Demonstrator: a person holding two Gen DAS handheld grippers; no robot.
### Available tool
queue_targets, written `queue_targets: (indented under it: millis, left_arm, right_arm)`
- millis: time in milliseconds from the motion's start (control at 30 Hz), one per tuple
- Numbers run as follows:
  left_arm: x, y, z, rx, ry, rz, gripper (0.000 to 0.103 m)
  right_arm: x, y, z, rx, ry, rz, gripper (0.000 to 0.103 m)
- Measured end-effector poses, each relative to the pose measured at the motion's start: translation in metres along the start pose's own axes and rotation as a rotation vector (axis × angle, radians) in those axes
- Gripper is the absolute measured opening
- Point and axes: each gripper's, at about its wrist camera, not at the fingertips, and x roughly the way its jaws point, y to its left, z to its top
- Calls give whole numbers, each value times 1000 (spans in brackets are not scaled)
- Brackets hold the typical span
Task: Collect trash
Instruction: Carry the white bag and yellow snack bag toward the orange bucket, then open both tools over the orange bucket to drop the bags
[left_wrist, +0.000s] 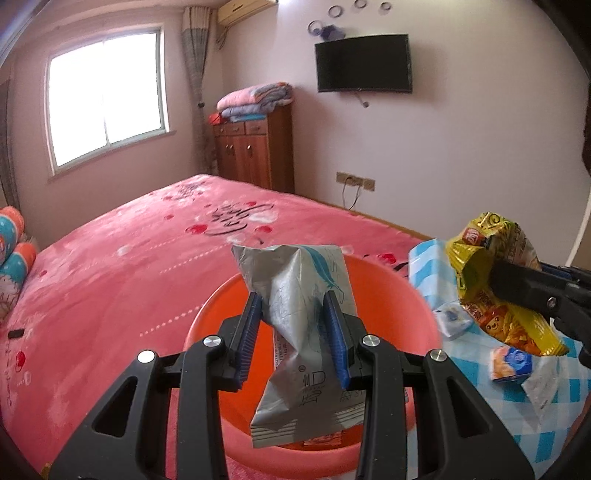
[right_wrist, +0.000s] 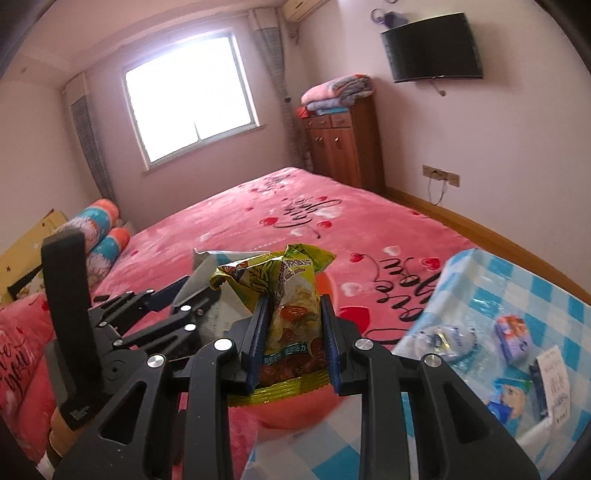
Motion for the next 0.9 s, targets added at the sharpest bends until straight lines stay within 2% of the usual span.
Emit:
queue_targets:
  millis: [167, 200, 233, 267, 333, 467, 500, 900]
  left_arm:
    - [14, 8, -11, -22, 35, 10, 38]
    - [17, 10, -12, -28, 42, 17, 40]
    - [20, 11, -13, -31, 50, 25, 55]
    - [23, 12, -14, -36, 56, 40, 69]
    - [26, 16, -16, -37, 56, 64, 82]
    - [30, 12, -19, 5, 65, 101, 91]
    - [30, 10, -19, 16, 62, 109, 92]
    - [10, -22, -17, 84, 17, 109, 95]
  right_arm:
    - [24, 15, 0, -28, 34, 13, 31]
    - [27, 17, 1, -35, 37, 13, 31]
    - [29, 17, 0, -39, 38, 19, 33]
    - [31, 18, -1, -44, 36, 26, 36]
    - [29, 18, -3, -49, 19, 6, 64]
    - [17, 15, -12, -73, -30, -42, 78]
    - [13, 12, -14, -70, -39, -53, 84]
    - [-21, -31, -40, 37, -64, -155, 91]
